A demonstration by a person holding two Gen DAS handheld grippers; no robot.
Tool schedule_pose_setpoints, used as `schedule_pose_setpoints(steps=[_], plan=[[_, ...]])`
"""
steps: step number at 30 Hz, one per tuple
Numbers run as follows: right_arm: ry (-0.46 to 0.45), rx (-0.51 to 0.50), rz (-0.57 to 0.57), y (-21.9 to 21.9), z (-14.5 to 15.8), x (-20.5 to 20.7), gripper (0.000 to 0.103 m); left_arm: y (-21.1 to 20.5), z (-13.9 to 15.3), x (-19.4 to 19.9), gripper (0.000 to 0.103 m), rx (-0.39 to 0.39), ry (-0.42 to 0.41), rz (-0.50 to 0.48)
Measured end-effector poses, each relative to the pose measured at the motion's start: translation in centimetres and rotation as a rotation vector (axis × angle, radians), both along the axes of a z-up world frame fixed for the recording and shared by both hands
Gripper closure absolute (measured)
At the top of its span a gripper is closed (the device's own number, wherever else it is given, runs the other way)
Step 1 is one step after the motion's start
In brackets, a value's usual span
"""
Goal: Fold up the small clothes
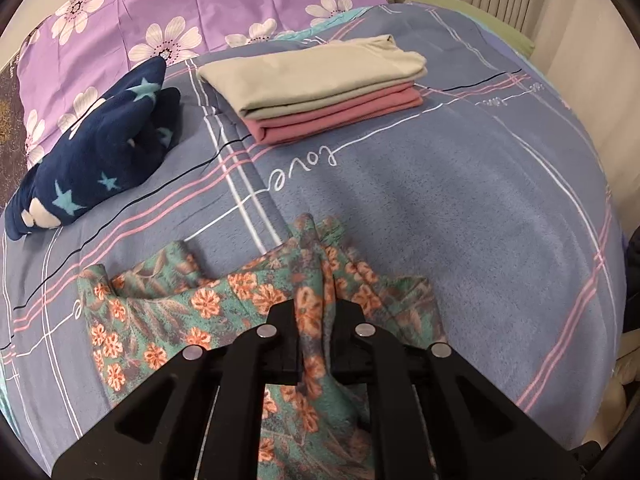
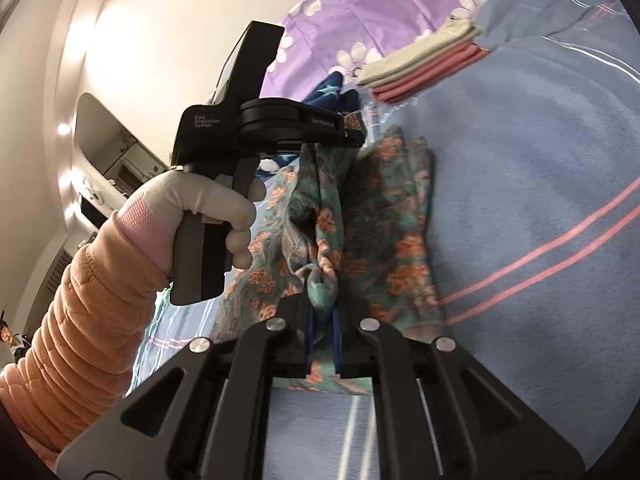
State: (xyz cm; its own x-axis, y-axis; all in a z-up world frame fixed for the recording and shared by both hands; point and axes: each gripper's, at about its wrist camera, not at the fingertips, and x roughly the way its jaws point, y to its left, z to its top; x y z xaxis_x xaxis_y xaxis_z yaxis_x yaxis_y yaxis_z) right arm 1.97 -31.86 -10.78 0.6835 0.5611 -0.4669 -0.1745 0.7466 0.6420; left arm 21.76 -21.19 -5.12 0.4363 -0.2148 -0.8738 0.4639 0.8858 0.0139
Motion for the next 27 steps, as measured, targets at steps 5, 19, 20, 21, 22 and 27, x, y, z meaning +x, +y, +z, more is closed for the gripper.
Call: schedule_pose_setpoints(steps=[5, 19, 20, 21, 22, 27], plan=[[0.038, 0.002, -0.006, -0.5, -1.1, -0.4, 0.096, -1.1, -0.7, 0.3, 0.089, -0.025, 0.003, -0.019], [0.095, 0.035, -0.003, -1.1, -2.1, -1.0, 0.088, 5.1, 6.0, -7.8, 0.060, -0.166, -0.179, -0.131], [0.105, 0.041, -0.002, -1.0, -2.3, -0.9, 0.082, 6.0, 5.9, -9.1, 0.060, -0.159, -0.192, -0.140], [0.117, 0.054, 0.005, -1.1, -2.4, -0.9, 0.077, 7.3, 5.5, -11.2, 0.059, -0.139, -0.210, -0.152], [0.125, 0.077, 0.020, -1.0, -2.5, -0.8, 0.068, 8.0, 5.1, -12.4, 0.058, -0.124, -0.219, -0.160], [0.148, 0.062, 0.031, -0.5, -2.3, -0.3, 0.062, 11.3, 1.5, -19.8, 0.054, -0.063, -0.186, -0.176]])
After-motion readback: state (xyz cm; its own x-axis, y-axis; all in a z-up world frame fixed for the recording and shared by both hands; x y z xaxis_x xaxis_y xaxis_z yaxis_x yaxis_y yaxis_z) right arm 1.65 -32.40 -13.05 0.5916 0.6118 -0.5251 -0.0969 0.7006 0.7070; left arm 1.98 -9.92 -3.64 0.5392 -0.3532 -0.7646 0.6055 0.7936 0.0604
